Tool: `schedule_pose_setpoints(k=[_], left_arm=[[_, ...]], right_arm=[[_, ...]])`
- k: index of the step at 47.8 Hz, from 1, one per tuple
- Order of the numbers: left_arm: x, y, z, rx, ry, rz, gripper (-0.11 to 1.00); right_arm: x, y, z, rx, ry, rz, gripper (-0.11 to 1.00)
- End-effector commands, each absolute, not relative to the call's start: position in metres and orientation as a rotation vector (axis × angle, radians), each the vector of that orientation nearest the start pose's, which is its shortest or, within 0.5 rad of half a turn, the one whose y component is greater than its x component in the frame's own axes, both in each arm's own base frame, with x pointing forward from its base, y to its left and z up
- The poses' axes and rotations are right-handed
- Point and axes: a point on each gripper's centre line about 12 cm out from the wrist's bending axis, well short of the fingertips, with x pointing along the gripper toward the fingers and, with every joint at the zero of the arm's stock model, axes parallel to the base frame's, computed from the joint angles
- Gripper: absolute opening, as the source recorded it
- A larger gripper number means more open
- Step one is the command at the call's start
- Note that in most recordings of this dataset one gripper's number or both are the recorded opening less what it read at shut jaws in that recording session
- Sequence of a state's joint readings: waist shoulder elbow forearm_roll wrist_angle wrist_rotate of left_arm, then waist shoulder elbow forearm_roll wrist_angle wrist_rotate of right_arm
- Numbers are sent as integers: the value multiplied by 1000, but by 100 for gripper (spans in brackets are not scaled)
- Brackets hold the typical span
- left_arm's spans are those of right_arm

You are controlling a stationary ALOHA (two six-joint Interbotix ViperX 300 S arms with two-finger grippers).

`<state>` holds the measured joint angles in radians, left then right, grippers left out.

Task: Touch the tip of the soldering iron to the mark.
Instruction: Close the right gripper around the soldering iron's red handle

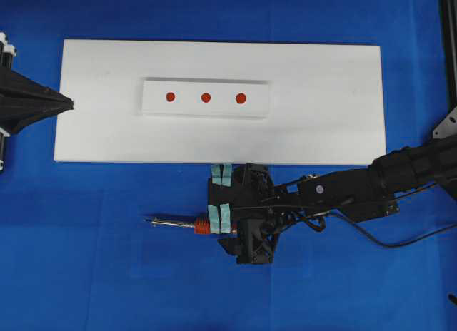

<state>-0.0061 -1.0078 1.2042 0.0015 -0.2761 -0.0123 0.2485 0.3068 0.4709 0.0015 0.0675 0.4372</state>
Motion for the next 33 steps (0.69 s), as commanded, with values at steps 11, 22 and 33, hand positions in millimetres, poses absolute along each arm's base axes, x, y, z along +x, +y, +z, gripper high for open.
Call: schedule_pose_setpoints(k=[11,22,33], left_arm=[[191,-1,293,-5,-97,-8,0],[191,-1,293,-8,-94,-7,0],[191,-2,293,-5,-94,-9,0]], right_arm=[[433,113,109,305,833,66,44],[434,116,110,305,814,76,6],[433,116,113,307,811,76,6]])
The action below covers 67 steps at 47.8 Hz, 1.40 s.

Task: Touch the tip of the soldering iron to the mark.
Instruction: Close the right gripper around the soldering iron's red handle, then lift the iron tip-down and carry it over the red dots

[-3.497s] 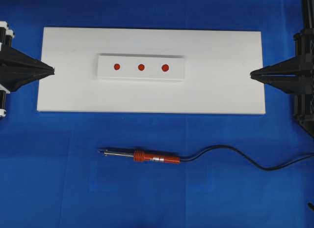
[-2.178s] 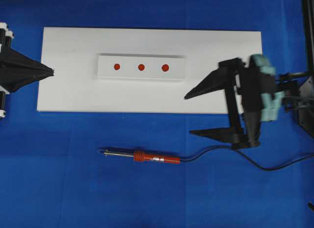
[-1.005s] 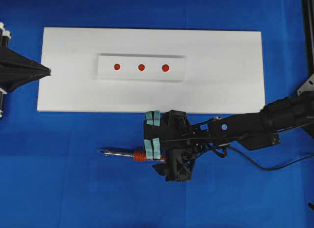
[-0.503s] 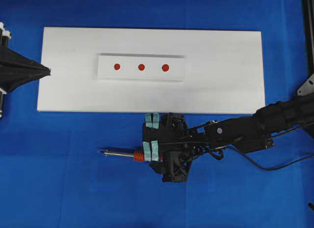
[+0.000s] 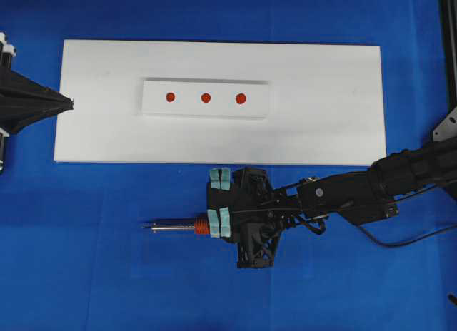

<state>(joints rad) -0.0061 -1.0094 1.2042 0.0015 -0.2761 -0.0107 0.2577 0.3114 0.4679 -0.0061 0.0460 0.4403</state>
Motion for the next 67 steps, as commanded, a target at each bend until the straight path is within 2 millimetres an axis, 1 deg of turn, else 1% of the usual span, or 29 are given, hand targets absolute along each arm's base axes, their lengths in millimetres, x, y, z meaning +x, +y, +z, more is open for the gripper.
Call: schedule_pose_setpoints(k=[1,4,10,21,32,38,42,46,56,61,67], left_arm=[[191,-1,292,-6,-92,-7,0],[191,-1,293,-6,-94,-7,0],[191,-1,293,-8,-94,-7,0],[191,-1,293,-10,-94,-7,0],[191,-1,293,-10,-94,-8,0],[191,-1,292,-11,-92,-7,0],[191,-1,292,-13,-92,-8,0],[191,-1,293,-10,-94,-8,0],[191,-1,292,-10,-90,-8,0],[191,-1,291,-13,-89,-8,0],[190,-1,291,-11,-90,-7,0]], right_arm=[[433,116,114,305,810,78,6],[432,115,120,309,807,76,6],[427,115,142,308,810,77,6],[409,107,195,287,820,70,6],[394,100,247,228,839,55,6],[390,97,265,197,868,37,6],[388,98,272,182,886,31,6],[388,100,274,172,886,34,6],[387,100,273,167,890,35,6],[388,96,273,153,891,26,6],[388,82,275,135,896,-5,6]])
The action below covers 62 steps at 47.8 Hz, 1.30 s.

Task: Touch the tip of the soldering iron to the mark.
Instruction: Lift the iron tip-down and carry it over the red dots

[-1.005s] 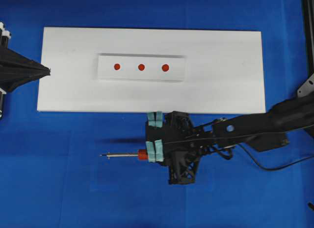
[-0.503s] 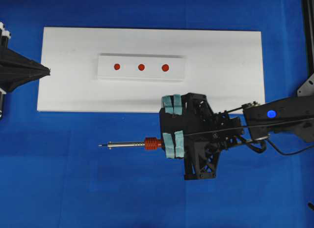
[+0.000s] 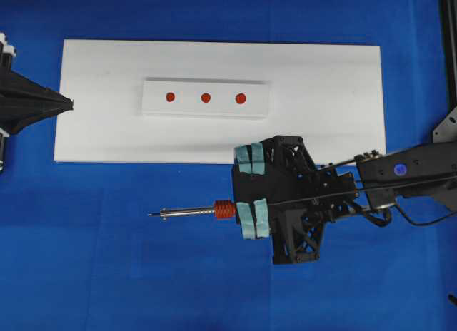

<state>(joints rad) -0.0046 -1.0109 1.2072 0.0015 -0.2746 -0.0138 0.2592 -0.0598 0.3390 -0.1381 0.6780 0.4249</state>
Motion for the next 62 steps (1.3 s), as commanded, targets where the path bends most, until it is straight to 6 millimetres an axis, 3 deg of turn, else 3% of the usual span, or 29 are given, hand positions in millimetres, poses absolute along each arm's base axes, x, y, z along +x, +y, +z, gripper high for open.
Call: schedule_pose_setpoints(k=[1,26,32,43,62], left_arm=[[191,-2,291,-11,-87,-9,0],[190,-1,289,-11,-83,-7,0],[190,-1,289,-13,-84,-8,0],[190,-1,289,-11,-84,-7,0],[190,-1,289,-11,-84,-7,0]], right_arm=[[388,77,276,129,895,-14,6],[387,-29,283,16,916,-167,6],[386,-47,284,-3,919,-189,6],[383,-65,284,-20,924,-212,6],[380,-68,278,-17,973,-220,6]])
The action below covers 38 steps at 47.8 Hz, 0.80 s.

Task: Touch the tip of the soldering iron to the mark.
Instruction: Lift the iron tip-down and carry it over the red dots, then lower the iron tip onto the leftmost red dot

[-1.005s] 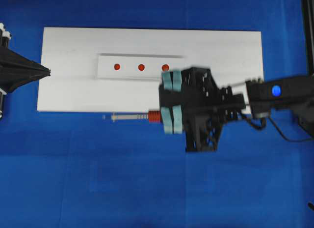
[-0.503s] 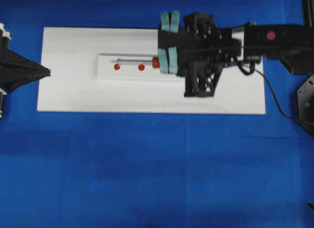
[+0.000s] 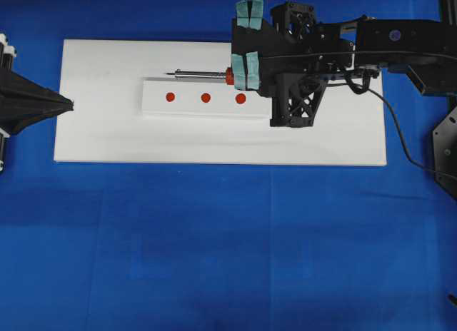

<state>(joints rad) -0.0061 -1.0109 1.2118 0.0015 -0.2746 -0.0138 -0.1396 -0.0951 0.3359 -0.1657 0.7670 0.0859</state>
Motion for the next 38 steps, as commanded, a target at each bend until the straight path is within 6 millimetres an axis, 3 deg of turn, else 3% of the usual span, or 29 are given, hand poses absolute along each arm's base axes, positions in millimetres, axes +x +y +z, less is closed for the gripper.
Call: schedule_pose_setpoints(k=[1,22,38], left_arm=[[190,-1,289,-10,-84,-8,0],[190,-1,290,-8,-90,-7,0],[190,-1,290,-6,-92,-7,0]], right_arm=[[379,-68,278,-17,981,-221,6],[351,-67,265,6,1266,-252,6],[354,-67,266,5,1247,-250,6]])
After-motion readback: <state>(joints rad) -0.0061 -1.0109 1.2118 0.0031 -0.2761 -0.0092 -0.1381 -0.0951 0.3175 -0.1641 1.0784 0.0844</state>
